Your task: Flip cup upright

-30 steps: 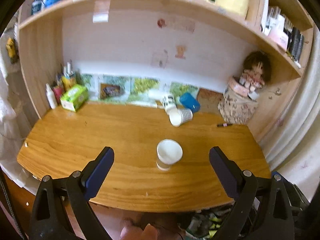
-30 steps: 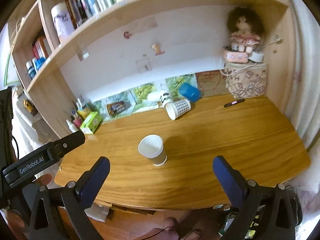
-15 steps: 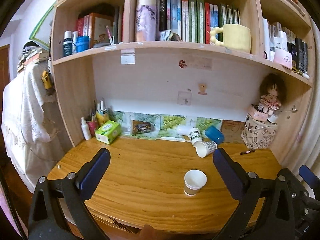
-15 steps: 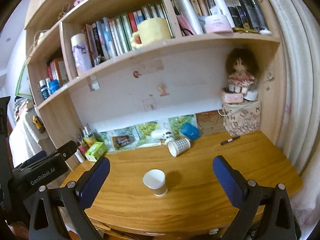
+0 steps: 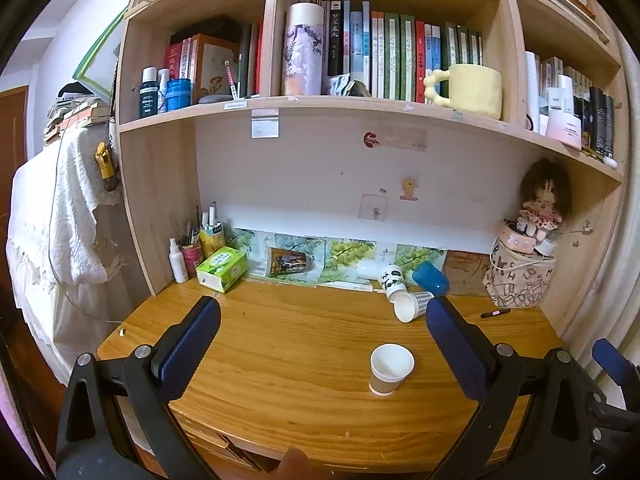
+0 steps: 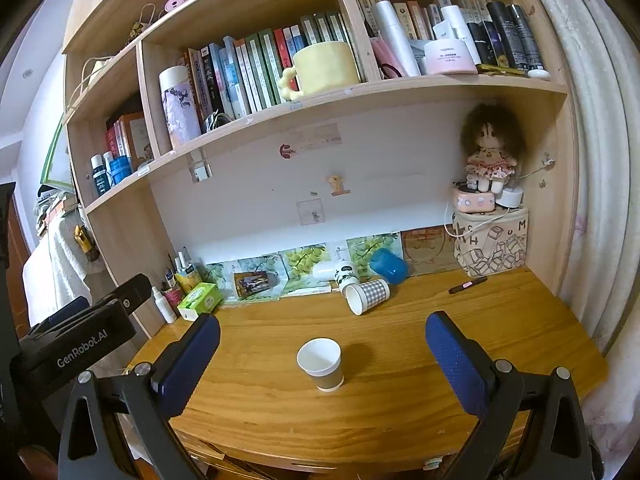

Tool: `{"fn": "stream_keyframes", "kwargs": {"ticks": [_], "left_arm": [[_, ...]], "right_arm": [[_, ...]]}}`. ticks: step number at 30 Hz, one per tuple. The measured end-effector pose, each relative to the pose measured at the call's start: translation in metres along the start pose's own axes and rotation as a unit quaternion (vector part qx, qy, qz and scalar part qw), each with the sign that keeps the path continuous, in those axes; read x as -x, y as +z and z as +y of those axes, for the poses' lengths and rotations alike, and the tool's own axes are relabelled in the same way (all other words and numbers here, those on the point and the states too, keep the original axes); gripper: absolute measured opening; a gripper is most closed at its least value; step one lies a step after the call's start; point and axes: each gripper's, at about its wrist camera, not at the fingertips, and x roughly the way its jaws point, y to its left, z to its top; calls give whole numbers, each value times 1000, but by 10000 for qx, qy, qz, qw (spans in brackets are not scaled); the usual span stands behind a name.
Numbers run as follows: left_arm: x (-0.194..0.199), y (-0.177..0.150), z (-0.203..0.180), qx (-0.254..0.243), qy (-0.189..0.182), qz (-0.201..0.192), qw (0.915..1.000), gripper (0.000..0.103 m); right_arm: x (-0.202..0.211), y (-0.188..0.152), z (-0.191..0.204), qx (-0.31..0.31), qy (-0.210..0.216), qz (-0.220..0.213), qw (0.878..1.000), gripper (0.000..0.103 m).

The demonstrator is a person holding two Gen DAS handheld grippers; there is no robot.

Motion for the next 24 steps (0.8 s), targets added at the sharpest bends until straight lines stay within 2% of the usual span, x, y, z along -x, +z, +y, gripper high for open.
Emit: {"fn": "stream_keyframes", "kwargs": {"ticks": [10, 24], "left_arm": [[7, 2, -6, -140, -35, -261, 9996, 103], [6, 6, -7, -168, -84, -397, 9990, 103]], "right_arm": [[4, 0, 3, 95, 3, -96, 9999, 103], [-1, 5, 2, 66, 59, -180, 9998, 103]]}}
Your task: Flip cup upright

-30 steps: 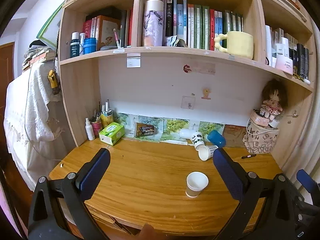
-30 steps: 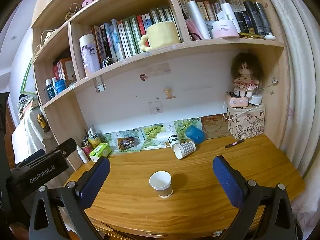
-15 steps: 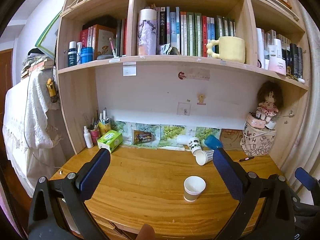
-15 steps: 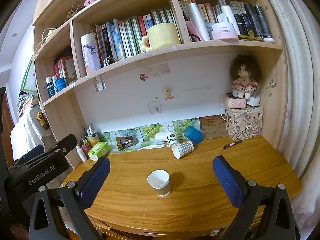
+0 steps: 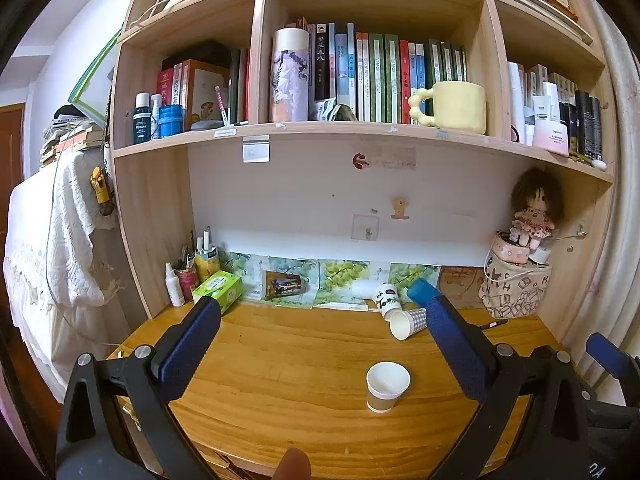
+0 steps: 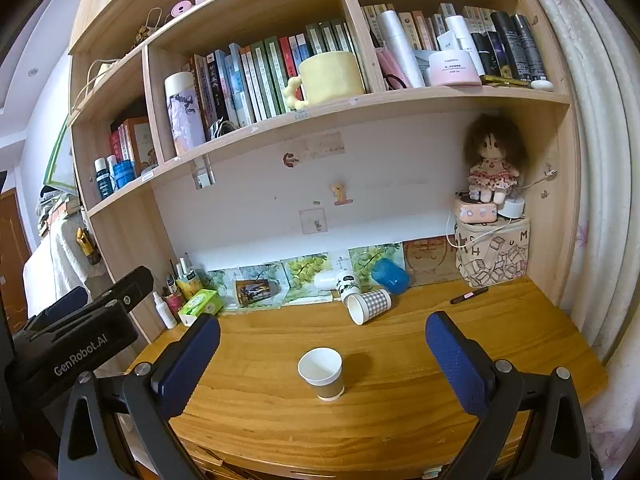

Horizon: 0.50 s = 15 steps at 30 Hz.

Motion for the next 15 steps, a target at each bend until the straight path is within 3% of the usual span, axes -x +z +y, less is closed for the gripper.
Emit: {"fn": "stream_keyframes", "kwargs": {"ticks": [15], "left_arm": [[-5, 1, -11, -161, -19, -193, 9997, 103]], "right_arm": [[-6, 4, -4, -20, -34, -30, 10000, 103]]}}
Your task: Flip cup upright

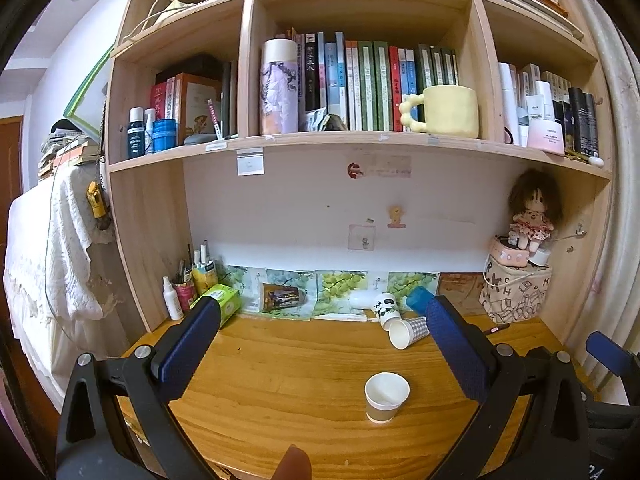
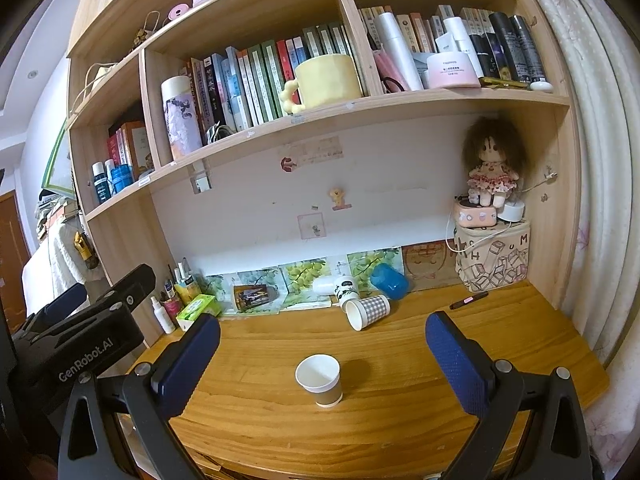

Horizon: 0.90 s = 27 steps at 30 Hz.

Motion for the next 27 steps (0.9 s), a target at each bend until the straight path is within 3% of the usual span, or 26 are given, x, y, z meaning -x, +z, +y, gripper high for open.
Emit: {"fn": "stream_keyframes", "kwargs": {"ticks": [27], "left_arm": [[-12, -5, -7, 43, -105, 293, 9995, 103]], "right_arm": [[-6, -3, -8, -69, -60, 148, 9998, 103]]}}
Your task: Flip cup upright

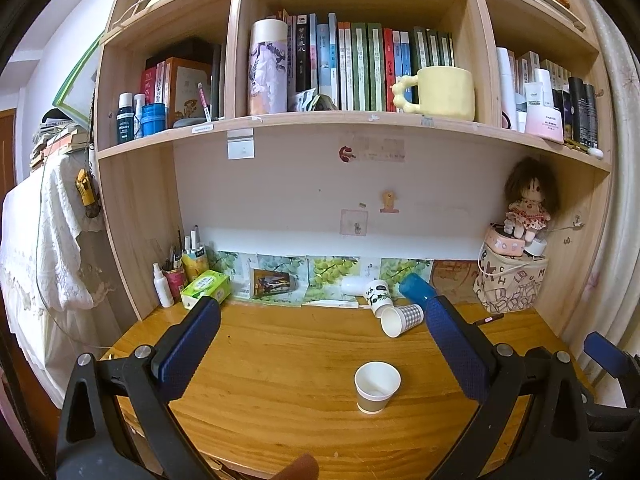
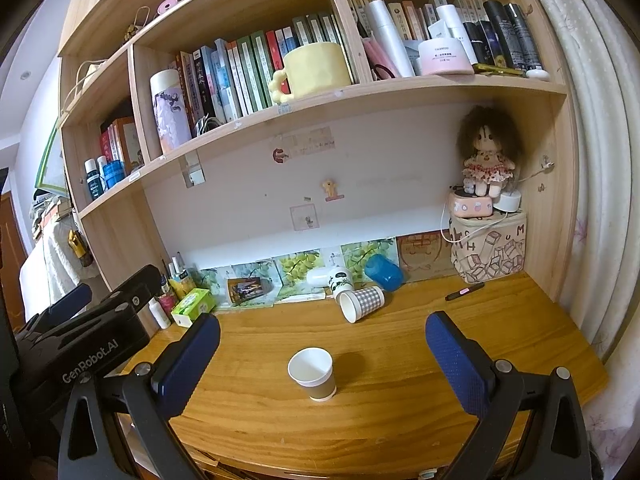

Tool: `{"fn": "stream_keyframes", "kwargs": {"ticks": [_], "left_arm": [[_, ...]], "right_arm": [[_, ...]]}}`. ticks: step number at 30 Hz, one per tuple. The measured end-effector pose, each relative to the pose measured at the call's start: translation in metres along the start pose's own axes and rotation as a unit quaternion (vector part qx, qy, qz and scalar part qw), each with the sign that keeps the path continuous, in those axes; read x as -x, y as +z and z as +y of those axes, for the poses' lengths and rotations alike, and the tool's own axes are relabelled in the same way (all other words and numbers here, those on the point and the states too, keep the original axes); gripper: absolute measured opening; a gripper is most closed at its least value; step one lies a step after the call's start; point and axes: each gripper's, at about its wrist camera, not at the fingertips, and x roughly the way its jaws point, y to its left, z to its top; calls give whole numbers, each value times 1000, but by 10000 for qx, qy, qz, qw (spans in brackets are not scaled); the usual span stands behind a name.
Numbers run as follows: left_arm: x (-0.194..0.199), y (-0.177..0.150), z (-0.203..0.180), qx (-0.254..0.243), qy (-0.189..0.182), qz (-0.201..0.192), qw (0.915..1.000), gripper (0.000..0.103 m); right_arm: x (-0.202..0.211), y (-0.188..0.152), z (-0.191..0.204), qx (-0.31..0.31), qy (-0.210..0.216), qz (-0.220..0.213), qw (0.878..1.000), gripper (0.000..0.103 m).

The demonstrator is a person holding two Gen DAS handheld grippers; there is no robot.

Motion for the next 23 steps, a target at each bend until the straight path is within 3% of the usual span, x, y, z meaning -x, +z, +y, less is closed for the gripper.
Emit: {"fn": "stream_keyframes", "kwargs": {"ticks": [23], "left_arm": [[-2, -3, 0, 6, 6, 77, 10000, 103]], "right_arm": [[-1, -4, 1, 13, 10, 37, 10000, 103]]}}
